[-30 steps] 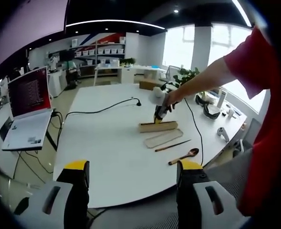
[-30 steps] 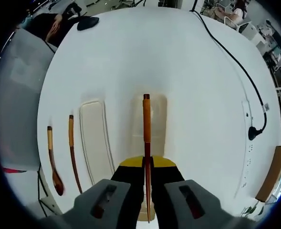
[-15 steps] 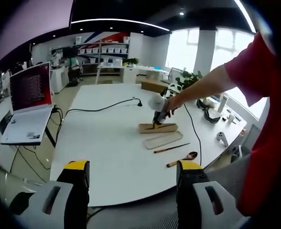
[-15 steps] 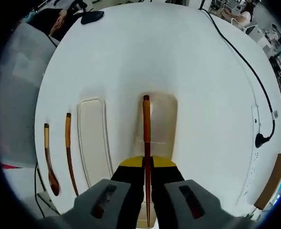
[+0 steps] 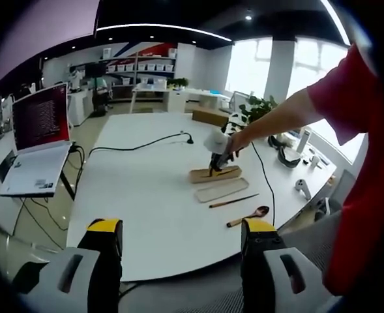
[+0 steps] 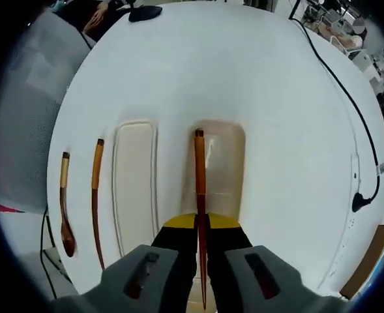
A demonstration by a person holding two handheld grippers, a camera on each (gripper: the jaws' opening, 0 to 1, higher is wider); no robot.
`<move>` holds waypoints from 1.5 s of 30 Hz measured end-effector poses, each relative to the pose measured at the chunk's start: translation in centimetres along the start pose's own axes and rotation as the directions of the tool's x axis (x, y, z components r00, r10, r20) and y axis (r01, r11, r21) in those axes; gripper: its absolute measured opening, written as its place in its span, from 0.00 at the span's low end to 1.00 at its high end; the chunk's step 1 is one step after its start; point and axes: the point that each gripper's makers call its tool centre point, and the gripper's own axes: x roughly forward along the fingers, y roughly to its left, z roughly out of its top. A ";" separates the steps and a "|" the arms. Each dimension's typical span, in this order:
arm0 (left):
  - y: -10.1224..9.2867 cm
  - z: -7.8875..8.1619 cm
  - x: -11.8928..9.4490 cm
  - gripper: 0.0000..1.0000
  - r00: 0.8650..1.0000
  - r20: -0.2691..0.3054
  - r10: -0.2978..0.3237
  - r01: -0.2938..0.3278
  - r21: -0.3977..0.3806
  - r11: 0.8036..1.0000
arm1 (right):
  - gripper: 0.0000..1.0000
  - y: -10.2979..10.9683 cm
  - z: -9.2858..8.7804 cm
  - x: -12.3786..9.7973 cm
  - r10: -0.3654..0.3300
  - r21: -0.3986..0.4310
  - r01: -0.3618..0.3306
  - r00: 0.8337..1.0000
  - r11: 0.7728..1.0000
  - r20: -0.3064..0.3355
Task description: Arrange the utensils inside the cutlery case until each visible utensil rests in its matching compartment.
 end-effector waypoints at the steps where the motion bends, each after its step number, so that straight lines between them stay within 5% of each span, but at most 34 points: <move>1: 0.0 0.0 0.0 0.76 1.000 0.001 -0.001 0.001 0.000 1.000 | 0.00 0.0 0.0 -0.1 0.001 -0.021 -0.001 1.000 1.000 0.002; 24: -0.3 0.5 -0.9 0.76 1.000 0.022 0.008 -0.008 0.015 1.000 | 0.04 -0.5 0.1 -1.8 -0.042 0.005 0.042 0.999 0.999 -0.002; 45: -1.6 1.9 -1.9 0.76 0.997 0.077 -0.018 0.014 0.050 0.999 | 0.10 1.4 -1.0 -5.3 -0.122 0.139 0.113 0.991 0.984 0.054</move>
